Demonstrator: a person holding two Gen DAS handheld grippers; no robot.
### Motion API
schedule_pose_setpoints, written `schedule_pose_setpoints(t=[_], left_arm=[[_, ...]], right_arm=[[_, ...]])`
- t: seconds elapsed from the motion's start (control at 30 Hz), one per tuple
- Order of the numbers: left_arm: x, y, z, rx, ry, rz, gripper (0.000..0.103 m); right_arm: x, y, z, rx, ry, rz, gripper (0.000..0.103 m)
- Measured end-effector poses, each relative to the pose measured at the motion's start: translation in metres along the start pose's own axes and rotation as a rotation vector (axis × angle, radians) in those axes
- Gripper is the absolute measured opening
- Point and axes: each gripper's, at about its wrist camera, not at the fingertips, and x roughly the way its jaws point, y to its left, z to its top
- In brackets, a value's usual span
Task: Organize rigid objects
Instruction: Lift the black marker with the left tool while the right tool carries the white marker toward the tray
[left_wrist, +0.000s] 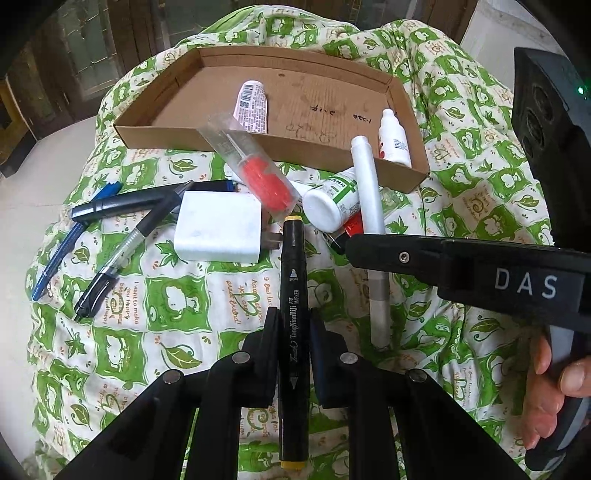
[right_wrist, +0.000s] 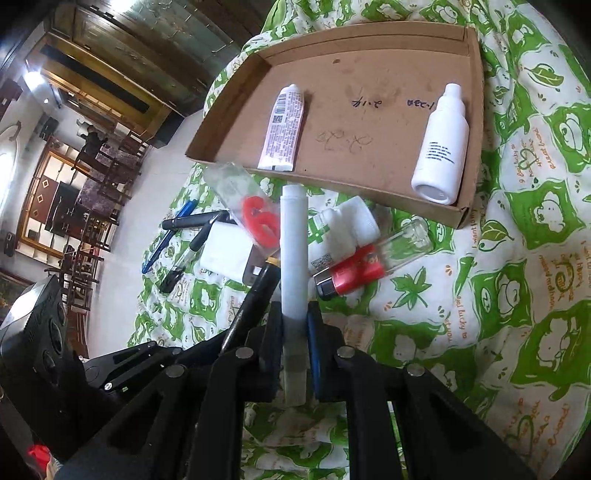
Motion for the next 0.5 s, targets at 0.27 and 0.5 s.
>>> schedule_pose_setpoints(t=[0.27,0.5], left_arm=[[0.025,-0.002,-0.004,0.023,0.079,0.036,0.015],[0.027,0.000,-0.002,0.000,0.070,0.026,0.014]], right_arm=[[0.000,-0.003,0.000,0.006,0.000,-0.007,0.012],[0.000,-0.004,0.000,0.008,-0.003,-0.003,0.012]])
